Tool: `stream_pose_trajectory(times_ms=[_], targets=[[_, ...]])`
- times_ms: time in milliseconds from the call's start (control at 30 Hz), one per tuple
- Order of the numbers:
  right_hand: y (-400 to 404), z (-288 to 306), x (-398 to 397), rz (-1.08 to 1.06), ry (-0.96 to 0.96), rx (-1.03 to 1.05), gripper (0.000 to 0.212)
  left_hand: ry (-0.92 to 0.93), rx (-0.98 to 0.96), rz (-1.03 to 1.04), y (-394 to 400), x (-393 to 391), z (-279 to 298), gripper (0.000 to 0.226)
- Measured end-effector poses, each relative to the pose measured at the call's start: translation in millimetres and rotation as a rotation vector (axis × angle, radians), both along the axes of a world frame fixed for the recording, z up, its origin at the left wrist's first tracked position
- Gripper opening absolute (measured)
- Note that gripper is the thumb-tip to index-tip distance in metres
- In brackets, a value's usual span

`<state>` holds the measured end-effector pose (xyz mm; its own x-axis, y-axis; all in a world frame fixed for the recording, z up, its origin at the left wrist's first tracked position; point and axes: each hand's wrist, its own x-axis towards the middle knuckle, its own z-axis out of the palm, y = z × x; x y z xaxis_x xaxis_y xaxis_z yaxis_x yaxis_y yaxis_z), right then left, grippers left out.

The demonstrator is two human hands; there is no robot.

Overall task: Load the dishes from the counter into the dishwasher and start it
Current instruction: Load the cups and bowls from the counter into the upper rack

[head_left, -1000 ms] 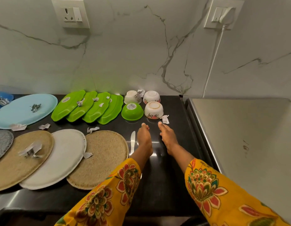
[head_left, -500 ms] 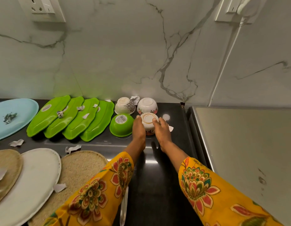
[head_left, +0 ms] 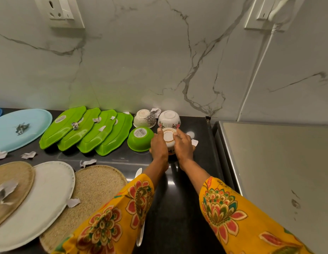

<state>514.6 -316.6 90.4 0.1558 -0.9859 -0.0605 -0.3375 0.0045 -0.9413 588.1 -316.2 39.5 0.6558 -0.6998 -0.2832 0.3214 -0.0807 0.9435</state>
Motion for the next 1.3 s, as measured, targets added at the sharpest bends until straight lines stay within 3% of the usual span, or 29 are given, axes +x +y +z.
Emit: stream_pose_trajectory(times_ms=[233,400,533,667,733,900,1100,1300], targets=[[62,7,-26,-0.016,0.095,-0.039,0.052,-0.052,0.051,-0.027,61,-16,25,0.061],[123,5,-51,-0.038,0.113,-0.036,0.055,0.013,0.102,-0.101,138,-36,46,0.058],[178,-1,-73,-0.065,0.054,-0.015,0.055,0.078,0.092,-0.15,196,-58,51,0.074],[232,-4,-100,-0.094,0.039,-0.007,0.053,0.107,0.07,-0.188,252,-83,53,0.027],[257,-7,-114,-0.121,0.03,0.003,0.052,0.129,0.082,-0.23,276,-97,53,0.019],[302,-11,-154,-0.242,-0.017,0.043,0.049,0.116,0.104,-0.3,316,-134,43,0.018],[348,-13,-210,-0.369,0.069,0.015,0.066,0.212,0.071,-0.312,339,-199,17,0.045],[380,-23,-268,-0.51,0.085,-0.032,0.06,0.18,0.104,-0.4,359,-268,-13,0.047]])
